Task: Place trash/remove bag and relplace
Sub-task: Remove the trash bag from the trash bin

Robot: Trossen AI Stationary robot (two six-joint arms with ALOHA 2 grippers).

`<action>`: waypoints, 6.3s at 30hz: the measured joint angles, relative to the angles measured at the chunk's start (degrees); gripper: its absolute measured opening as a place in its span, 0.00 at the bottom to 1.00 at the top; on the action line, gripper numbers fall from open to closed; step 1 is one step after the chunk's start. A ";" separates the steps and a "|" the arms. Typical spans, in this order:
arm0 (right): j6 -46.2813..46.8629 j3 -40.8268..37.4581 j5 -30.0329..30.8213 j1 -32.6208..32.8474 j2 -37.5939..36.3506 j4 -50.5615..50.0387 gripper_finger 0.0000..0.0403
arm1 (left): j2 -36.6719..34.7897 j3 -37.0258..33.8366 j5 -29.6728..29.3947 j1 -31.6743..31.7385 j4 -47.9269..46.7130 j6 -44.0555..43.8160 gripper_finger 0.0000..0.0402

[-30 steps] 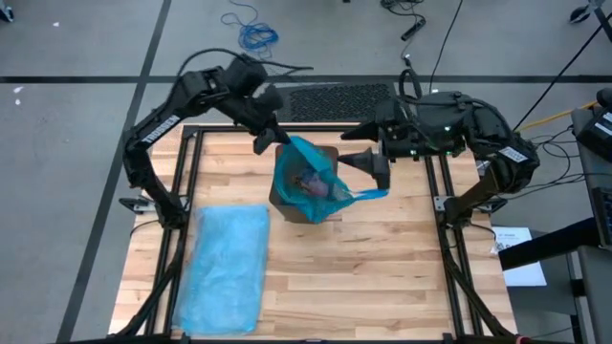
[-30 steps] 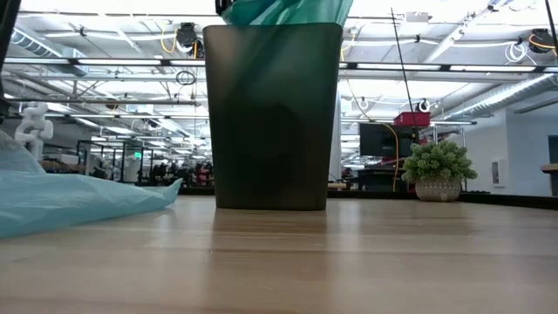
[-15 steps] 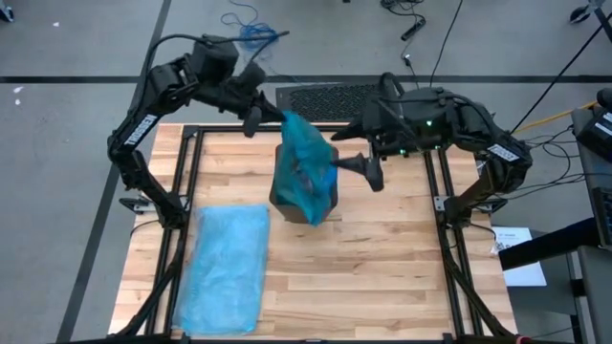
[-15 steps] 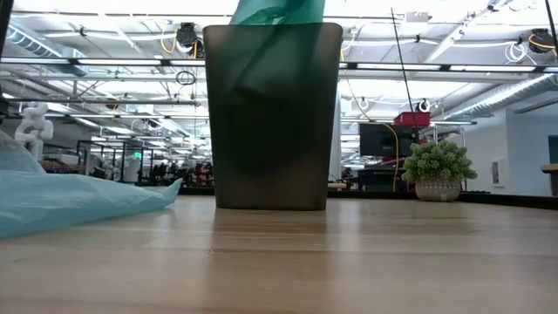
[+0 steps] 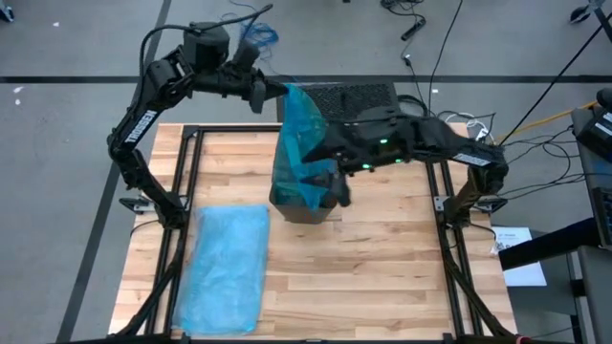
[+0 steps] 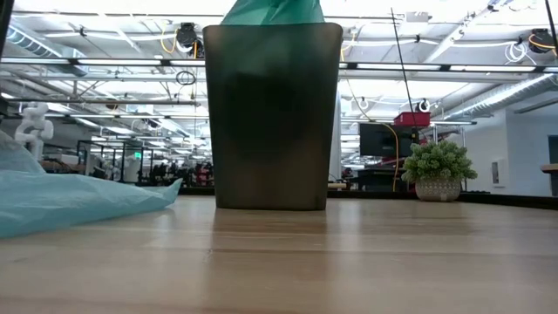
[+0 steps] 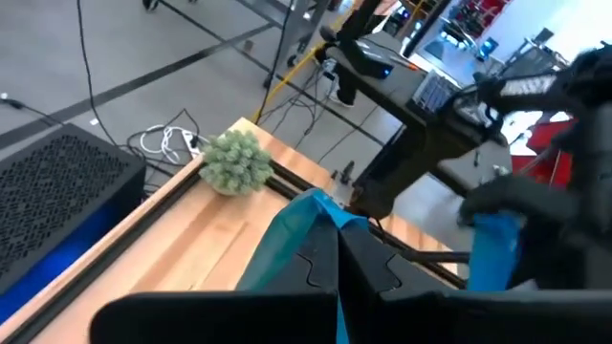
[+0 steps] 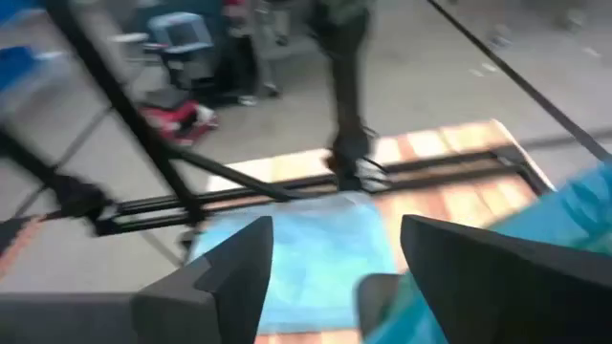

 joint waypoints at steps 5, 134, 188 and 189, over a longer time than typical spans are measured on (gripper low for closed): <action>2.51 -0.02 8.22 -0.73 3.56 0.21 0.48 | 0.14 -0.02 -0.15 0.14 0.40 0.02 0.00; -18.37 0.00 2.44 -20.62 -4.02 4.90 0.00 | -1.04 -0.09 -10.53 -22.17 -2.46 -7.54 0.27; -23.03 0.00 -0.87 -22.85 -3.97 4.86 0.00 | -1.75 0.00 -18.27 -21.41 -4.61 -17.10 0.13; -23.03 0.00 -0.87 -22.87 -3.99 4.86 0.00 | -1.66 0.00 -19.08 -21.43 -4.63 -16.45 0.15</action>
